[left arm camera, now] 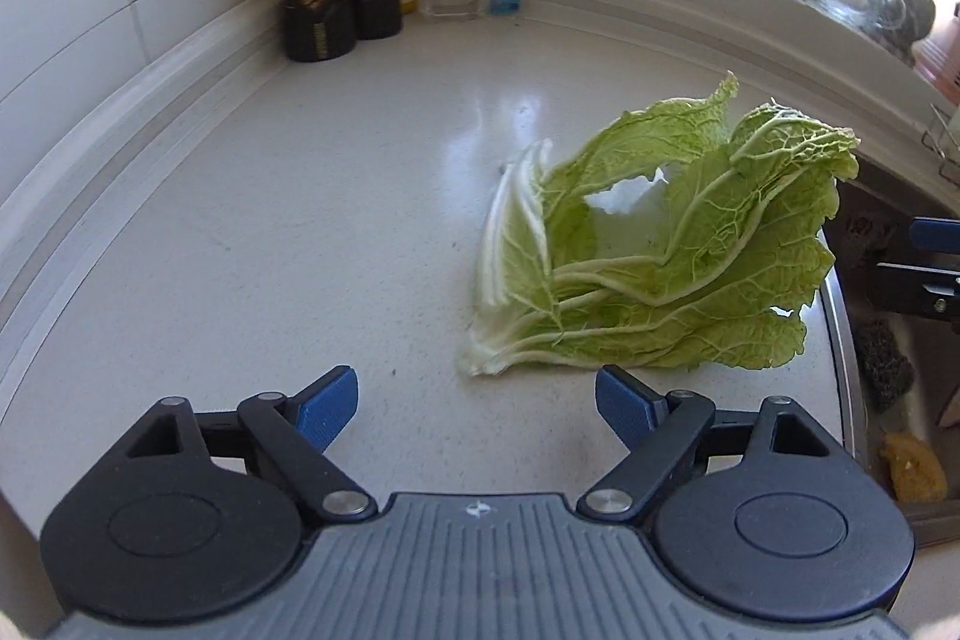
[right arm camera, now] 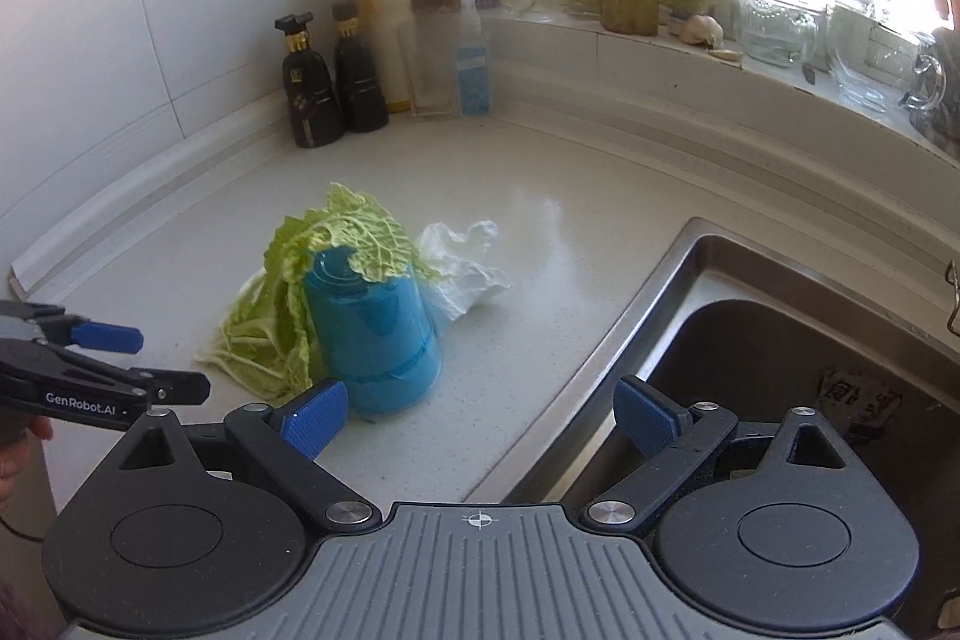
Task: Collect trash
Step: 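Raise both tools to the counter toward the cabbage leaf and tissue, then grasp the green cabbage leaf with the left tool while the right tool grasps the white tissue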
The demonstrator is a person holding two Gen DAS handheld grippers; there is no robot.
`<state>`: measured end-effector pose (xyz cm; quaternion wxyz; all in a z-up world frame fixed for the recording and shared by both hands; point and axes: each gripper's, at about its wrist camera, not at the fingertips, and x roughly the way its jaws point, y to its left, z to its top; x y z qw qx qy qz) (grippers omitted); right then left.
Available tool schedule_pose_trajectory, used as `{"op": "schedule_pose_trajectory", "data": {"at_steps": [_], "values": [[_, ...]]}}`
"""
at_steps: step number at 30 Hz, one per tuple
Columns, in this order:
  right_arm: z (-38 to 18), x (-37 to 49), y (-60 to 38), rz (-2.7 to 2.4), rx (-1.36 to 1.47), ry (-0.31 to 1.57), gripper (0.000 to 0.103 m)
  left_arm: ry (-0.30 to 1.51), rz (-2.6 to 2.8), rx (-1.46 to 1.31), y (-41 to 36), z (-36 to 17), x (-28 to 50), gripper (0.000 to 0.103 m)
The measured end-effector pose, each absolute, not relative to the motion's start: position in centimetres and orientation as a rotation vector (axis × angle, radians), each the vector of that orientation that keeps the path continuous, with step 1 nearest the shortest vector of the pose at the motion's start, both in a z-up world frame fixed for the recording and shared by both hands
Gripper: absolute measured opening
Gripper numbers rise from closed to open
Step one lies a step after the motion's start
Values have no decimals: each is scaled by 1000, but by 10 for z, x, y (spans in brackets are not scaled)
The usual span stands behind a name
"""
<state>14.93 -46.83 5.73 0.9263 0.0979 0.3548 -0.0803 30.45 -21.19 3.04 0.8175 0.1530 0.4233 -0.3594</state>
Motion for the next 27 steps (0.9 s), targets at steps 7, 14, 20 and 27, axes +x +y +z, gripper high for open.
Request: {"op": "schedule_pose_trajectory", "data": {"at_steps": [7,14,20,27], "values": [[45,160,-462,-134,143,730,96,885,-883,344,-227,25,324,79],[57,164,-483,-98,287,643,95,871,-905,353,-239,26,329,43],[57,163,-524,-67,593,552,95,850,-792,322,-243,24,334,21],[33,192,-557,-159,783,558,78,878,-730,120,-223,31,346,20]]}}
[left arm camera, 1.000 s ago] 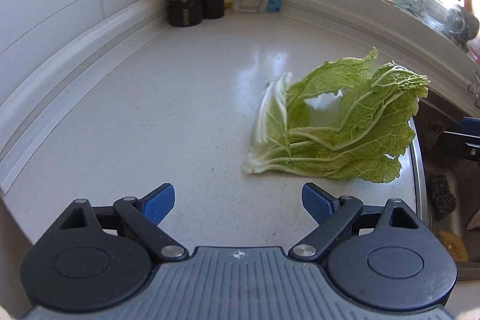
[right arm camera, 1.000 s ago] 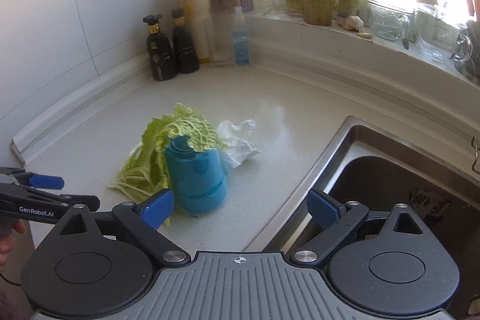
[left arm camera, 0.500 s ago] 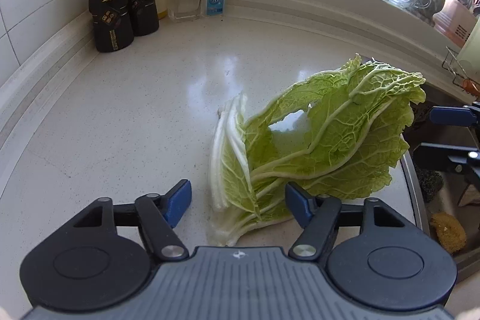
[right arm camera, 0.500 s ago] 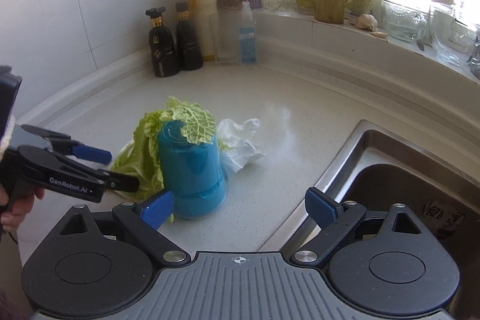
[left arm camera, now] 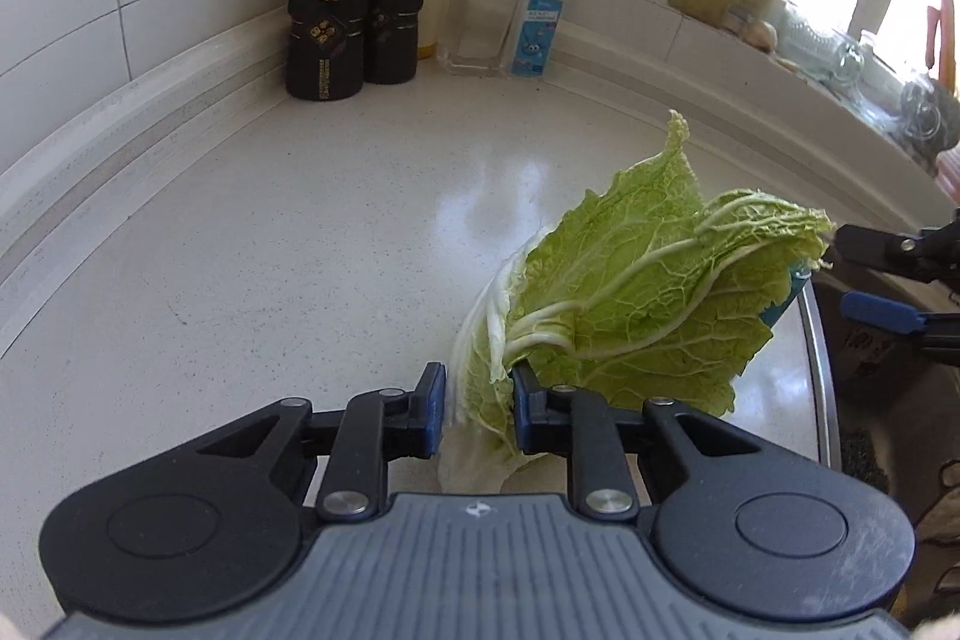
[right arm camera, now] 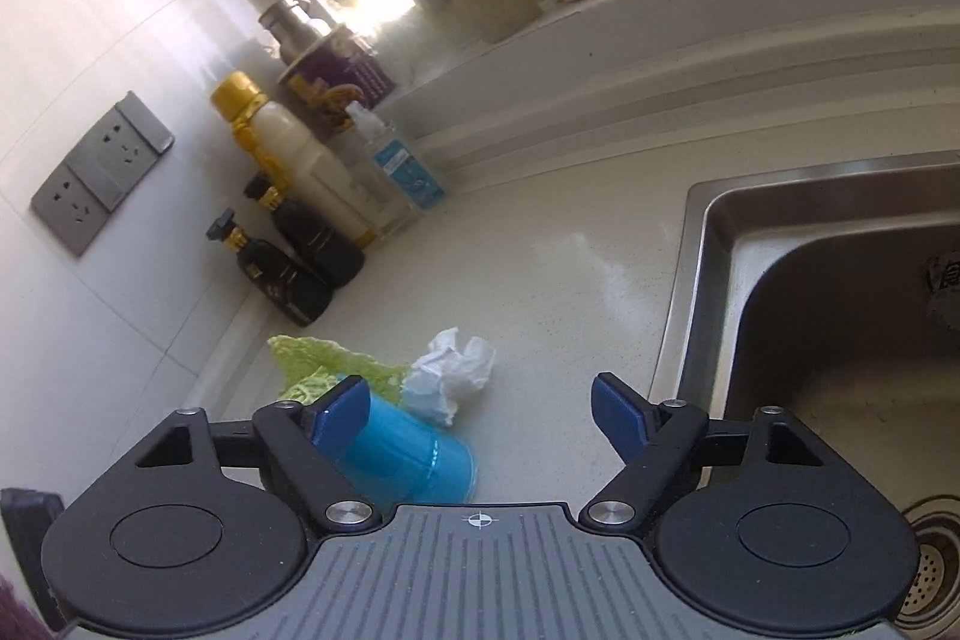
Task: Collect trash
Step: 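Grasp the green cabbage leaf with the left tool while the right tool grasps the white tissue, then carry the cabbage leaf and tissue down over the wastebasket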
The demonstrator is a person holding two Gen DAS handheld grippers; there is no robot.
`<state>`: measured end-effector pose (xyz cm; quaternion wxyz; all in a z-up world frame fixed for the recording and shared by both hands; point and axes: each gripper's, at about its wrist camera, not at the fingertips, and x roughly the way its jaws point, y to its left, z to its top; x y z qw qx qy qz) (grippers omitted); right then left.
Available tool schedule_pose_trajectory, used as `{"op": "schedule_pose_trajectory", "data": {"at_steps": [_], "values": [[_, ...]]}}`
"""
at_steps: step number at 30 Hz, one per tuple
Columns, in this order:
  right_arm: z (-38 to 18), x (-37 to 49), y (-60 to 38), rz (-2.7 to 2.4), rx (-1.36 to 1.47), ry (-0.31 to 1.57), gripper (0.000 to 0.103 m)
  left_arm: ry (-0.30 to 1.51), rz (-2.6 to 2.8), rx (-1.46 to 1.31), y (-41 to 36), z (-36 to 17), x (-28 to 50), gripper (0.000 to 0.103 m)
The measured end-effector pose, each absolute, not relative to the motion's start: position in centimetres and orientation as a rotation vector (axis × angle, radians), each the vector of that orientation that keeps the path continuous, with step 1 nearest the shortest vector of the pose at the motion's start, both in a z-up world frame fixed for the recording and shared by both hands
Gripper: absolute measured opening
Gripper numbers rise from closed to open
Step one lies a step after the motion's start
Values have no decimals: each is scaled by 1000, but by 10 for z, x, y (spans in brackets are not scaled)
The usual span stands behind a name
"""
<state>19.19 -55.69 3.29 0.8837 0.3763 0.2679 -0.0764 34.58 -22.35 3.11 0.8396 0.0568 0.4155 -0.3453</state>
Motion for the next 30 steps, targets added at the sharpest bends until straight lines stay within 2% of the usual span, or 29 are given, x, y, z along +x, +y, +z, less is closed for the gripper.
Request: {"op": "schedule_pose_trajectory", "data": {"at_steps": [5,13,15,17,19,20,23,30], "values": [[15,230,-560,-104,851,596,69,853,-720,37,-212,48,344,20],[0,285,-565,-53,956,659,64,812,-682,-106,-182,75,349,20],[-2,293,-562,-61,945,680,60,809,-662,-139,-174,80,349,20],[-4,298,-558,-68,923,697,46,815,-638,-177,-165,83,351,20],[-4,301,-554,-73,893,707,39,829,-615,-217,-156,83,352,20],[-3,302,-552,-76,880,713,30,836,-603,-231,-152,83,353,20],[-2,304,-548,-86,834,729,20,842,-568,-249,-143,83,353,20],[16,297,-545,-73,788,699,16,839,-520,-264,-126,93,349,20]]}}
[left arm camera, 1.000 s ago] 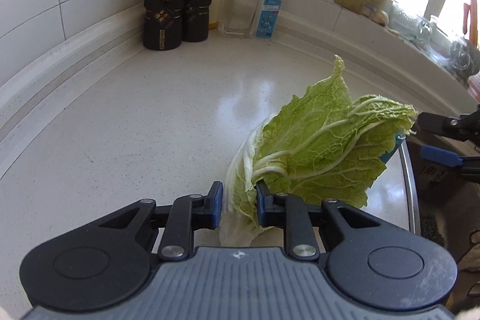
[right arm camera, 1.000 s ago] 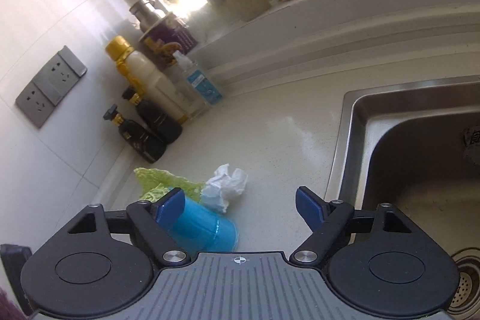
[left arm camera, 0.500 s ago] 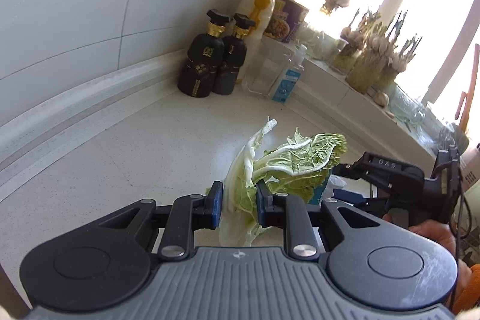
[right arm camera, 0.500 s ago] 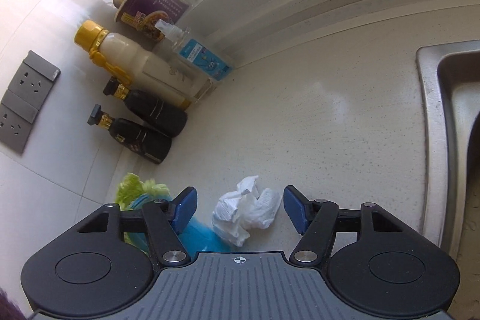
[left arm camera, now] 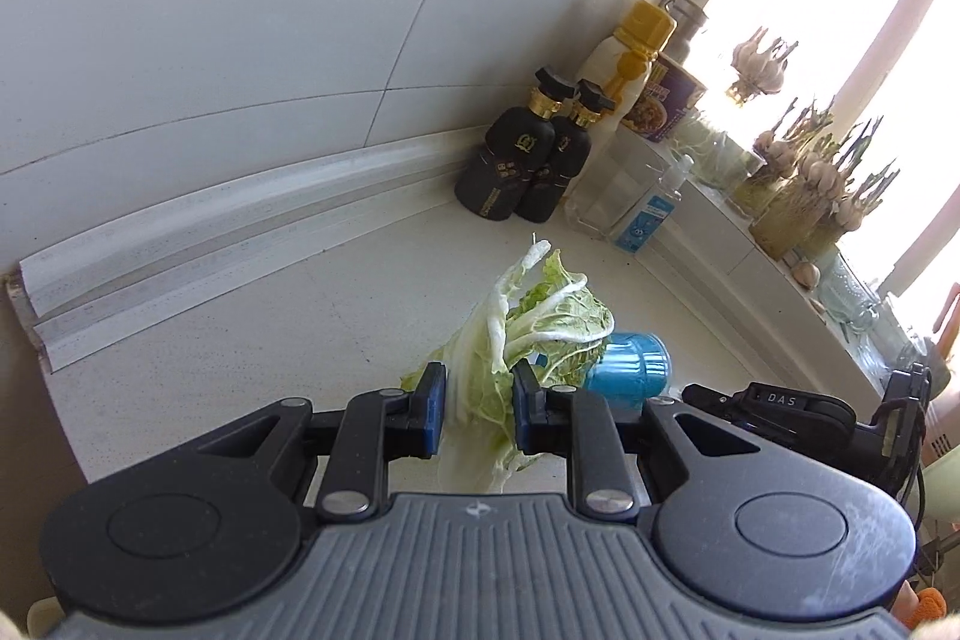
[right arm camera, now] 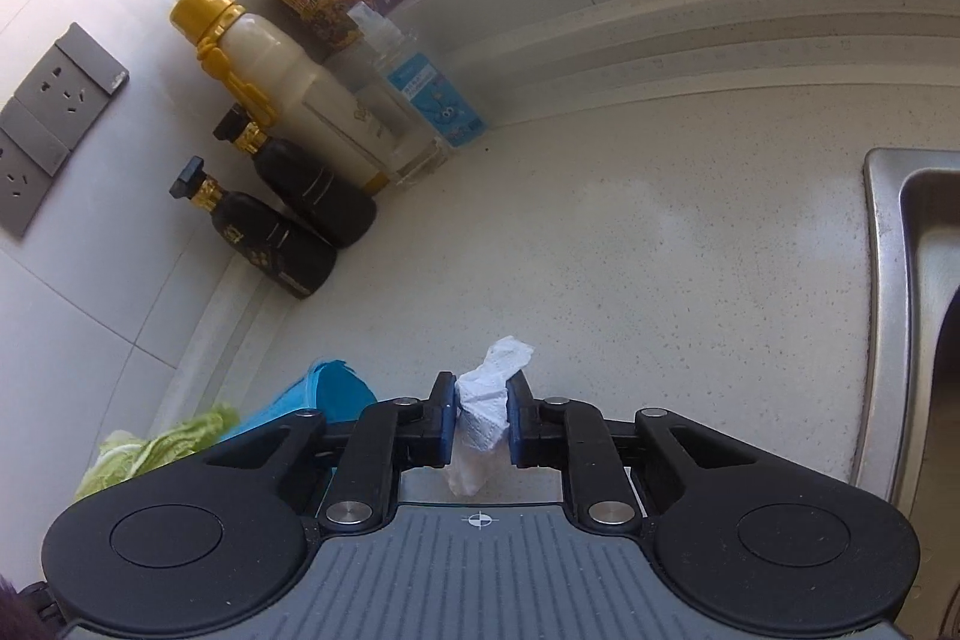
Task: Collect trash
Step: 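Carry the cabbage leaf and tissue down over the wastebasket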
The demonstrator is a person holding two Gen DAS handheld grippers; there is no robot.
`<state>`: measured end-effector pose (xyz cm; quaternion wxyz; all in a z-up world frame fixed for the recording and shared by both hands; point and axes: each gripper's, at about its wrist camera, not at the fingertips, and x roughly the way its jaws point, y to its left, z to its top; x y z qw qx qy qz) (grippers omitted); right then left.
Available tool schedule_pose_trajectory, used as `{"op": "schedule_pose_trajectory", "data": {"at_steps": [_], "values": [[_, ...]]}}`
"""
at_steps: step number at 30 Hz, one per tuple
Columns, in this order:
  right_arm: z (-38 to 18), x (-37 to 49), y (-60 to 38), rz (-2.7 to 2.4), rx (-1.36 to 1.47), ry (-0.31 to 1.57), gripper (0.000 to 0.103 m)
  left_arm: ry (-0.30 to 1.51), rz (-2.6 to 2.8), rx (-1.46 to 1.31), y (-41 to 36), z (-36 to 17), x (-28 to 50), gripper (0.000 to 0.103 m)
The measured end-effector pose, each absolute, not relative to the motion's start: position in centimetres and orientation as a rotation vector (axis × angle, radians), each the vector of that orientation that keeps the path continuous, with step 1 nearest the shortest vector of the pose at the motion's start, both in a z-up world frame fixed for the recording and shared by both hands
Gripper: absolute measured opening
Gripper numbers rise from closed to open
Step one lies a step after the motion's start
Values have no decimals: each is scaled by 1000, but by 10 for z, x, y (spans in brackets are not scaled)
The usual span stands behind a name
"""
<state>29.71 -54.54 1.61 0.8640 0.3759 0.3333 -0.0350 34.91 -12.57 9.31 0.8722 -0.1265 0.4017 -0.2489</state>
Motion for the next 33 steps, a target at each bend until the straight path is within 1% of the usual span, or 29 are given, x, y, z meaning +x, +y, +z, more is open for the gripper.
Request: {"op": "schedule_pose_trajectory", "data": {"at_steps": [15,23,33], "values": [[77,271,-528,-10,769,597,16,726,-502,-243,-103,150,330,20],[105,252,-499,69,753,587,16,751,-434,-247,-68,154,311,20],[116,230,-439,189,712,674,16,810,-315,-250,-13,142,273,20]]}}
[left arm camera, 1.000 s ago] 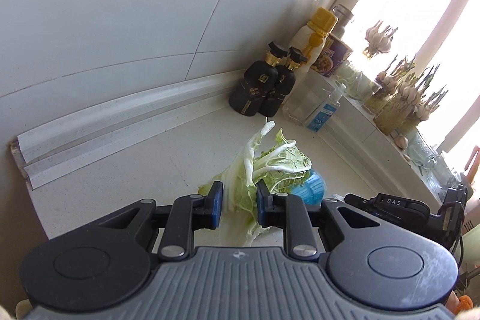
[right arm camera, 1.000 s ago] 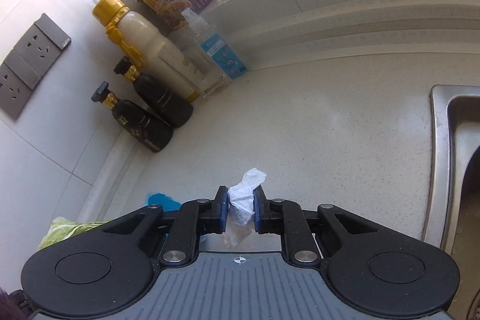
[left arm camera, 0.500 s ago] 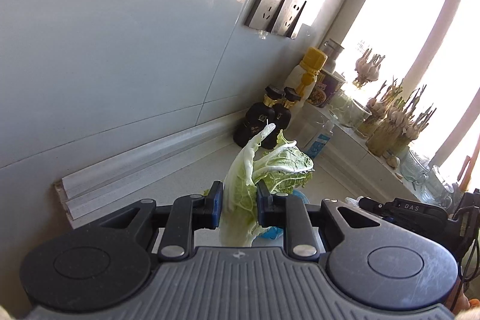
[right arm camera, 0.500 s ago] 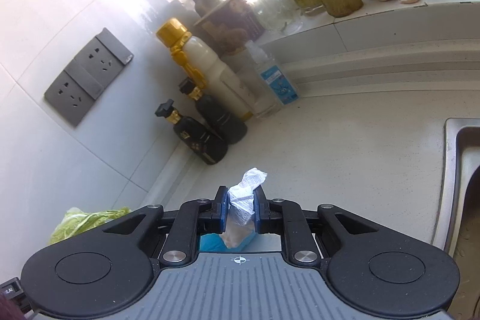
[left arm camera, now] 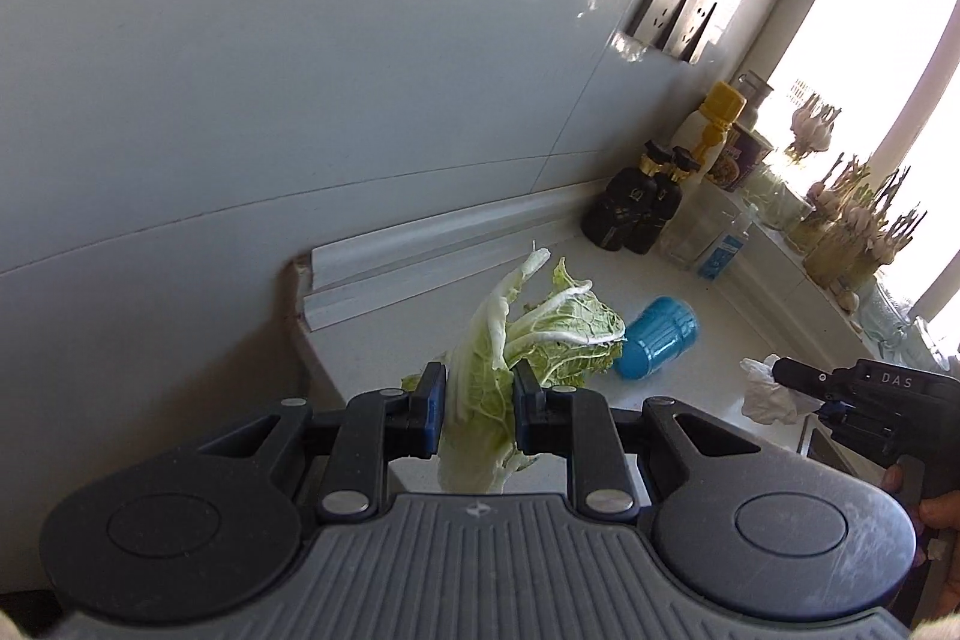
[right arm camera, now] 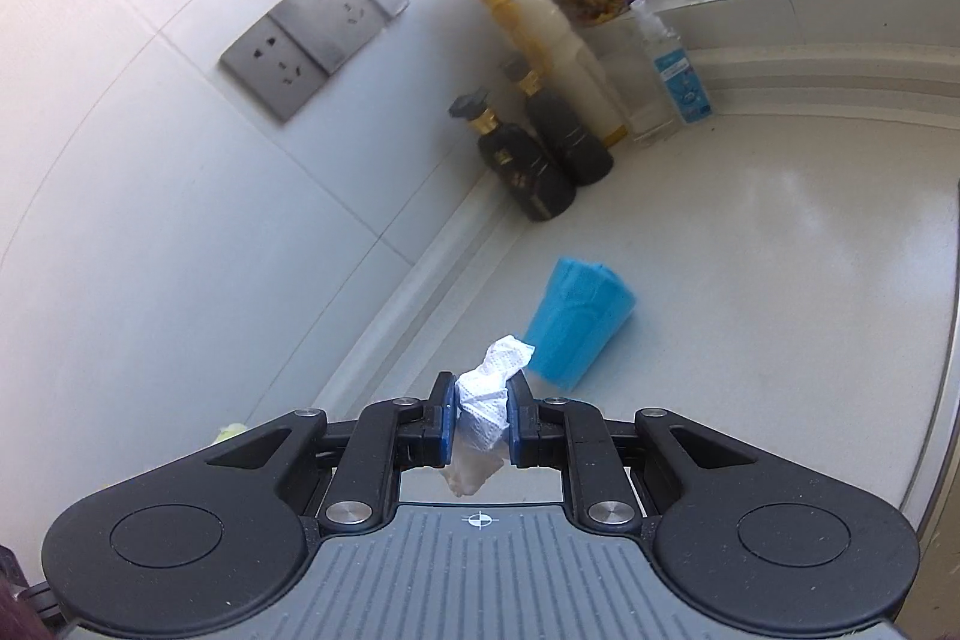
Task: Collect trash
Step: 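Carry the cabbage leaf and tissue down over the wastebasket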
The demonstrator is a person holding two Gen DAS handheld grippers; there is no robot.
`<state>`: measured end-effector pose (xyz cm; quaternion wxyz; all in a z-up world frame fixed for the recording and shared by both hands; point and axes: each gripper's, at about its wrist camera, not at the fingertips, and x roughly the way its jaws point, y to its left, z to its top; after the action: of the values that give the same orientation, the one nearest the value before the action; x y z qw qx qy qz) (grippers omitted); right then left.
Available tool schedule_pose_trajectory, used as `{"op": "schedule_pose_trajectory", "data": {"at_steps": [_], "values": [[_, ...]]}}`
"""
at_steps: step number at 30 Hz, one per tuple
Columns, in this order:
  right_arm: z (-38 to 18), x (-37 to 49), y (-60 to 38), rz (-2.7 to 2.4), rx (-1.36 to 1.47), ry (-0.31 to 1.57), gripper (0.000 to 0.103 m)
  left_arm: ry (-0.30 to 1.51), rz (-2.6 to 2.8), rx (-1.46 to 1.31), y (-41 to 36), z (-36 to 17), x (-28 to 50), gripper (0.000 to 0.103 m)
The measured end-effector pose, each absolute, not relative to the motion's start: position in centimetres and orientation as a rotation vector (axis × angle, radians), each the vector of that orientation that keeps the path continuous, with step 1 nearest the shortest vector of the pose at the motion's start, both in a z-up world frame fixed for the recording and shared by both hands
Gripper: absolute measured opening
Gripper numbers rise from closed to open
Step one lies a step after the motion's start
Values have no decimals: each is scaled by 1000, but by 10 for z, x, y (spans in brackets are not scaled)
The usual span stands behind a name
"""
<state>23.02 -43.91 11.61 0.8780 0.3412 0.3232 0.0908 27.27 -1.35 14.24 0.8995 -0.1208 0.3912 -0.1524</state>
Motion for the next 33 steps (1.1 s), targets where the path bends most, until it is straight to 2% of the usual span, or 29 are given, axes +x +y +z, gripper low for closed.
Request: {"op": "schedule_pose_trajectory", "data": {"at_steps": [15,33], "values": [[99,205,-327,385,585,885,16,916,-126,-399,47,87,216,20],[45,181,-219,465,375,1092,16,1096,38,-538,106,-5,176,20]]}}
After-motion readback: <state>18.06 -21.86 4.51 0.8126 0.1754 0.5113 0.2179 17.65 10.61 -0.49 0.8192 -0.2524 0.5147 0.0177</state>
